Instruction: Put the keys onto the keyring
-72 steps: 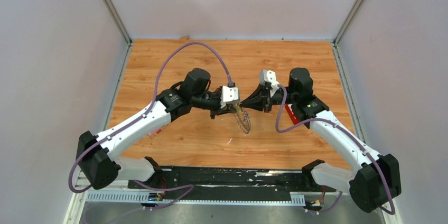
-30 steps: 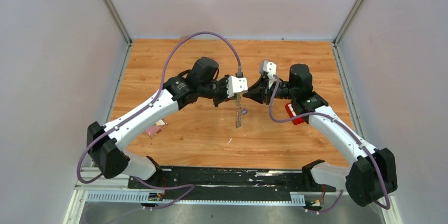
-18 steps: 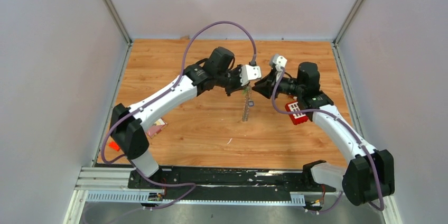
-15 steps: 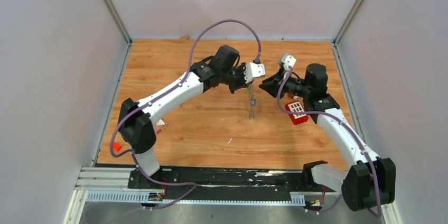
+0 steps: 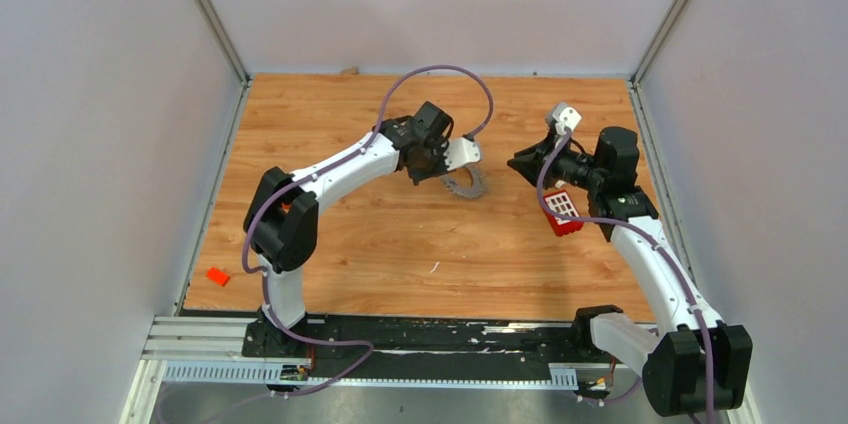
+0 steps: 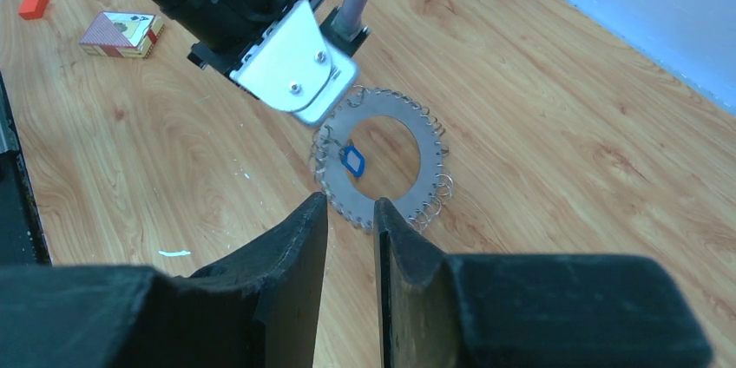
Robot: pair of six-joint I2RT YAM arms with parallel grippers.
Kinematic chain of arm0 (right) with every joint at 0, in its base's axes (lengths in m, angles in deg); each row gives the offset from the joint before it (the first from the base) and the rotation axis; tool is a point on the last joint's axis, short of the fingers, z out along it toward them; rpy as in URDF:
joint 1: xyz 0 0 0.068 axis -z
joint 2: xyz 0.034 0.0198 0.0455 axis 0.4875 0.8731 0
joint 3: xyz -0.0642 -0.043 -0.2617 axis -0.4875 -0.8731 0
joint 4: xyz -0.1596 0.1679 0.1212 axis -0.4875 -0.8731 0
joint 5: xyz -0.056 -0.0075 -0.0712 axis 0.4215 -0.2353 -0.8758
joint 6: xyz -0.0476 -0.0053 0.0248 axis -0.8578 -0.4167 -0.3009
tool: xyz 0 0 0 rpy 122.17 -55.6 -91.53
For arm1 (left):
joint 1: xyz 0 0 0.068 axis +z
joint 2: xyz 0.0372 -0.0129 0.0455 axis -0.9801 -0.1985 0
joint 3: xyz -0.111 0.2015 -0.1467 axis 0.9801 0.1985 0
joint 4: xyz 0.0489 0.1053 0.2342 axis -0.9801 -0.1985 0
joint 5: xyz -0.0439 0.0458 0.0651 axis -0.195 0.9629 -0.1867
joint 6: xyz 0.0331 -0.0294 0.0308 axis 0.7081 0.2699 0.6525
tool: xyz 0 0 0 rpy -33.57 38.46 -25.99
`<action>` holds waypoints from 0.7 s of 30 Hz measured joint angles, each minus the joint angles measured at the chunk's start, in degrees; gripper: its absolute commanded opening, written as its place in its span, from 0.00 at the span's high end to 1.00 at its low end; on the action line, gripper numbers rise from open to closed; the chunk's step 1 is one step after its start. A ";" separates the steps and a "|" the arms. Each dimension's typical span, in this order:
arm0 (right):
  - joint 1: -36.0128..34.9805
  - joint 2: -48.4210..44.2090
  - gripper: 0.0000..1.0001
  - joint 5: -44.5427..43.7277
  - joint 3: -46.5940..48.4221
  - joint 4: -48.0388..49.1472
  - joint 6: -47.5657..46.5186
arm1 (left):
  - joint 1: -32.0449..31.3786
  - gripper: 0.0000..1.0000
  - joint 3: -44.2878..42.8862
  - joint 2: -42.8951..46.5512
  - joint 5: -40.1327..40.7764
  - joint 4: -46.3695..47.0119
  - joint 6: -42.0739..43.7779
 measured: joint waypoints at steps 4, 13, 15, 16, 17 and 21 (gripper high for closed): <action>0.28 0.04 0.73 0.07 0.00 0.00 0.17 | 0.48 1.00 3.17 0.00 5.29 -4.44 1.84; 0.35 0.61 0.72 0.52 -0.61 0.11 1.05 | 0.61 0.96 7.08 -1.66 12.61 -13.92 2.93; 0.39 0.61 0.73 0.66 -0.92 0.04 1.07 | 0.63 0.90 7.13 -3.19 13.27 -14.82 2.80; 0.39 0.61 0.73 0.68 -0.92 0.04 1.07 | 0.63 0.87 7.19 -3.98 13.42 -15.28 2.67; 0.44 0.61 0.73 0.76 -0.92 0.09 1.09 | 0.63 0.84 7.32 -4.72 13.46 -15.76 2.51; 0.66 0.61 0.72 1.40 -0.92 0.11 1.09 | 0.63 0.68 9.92 -5.90 13.55 -16.85 1.81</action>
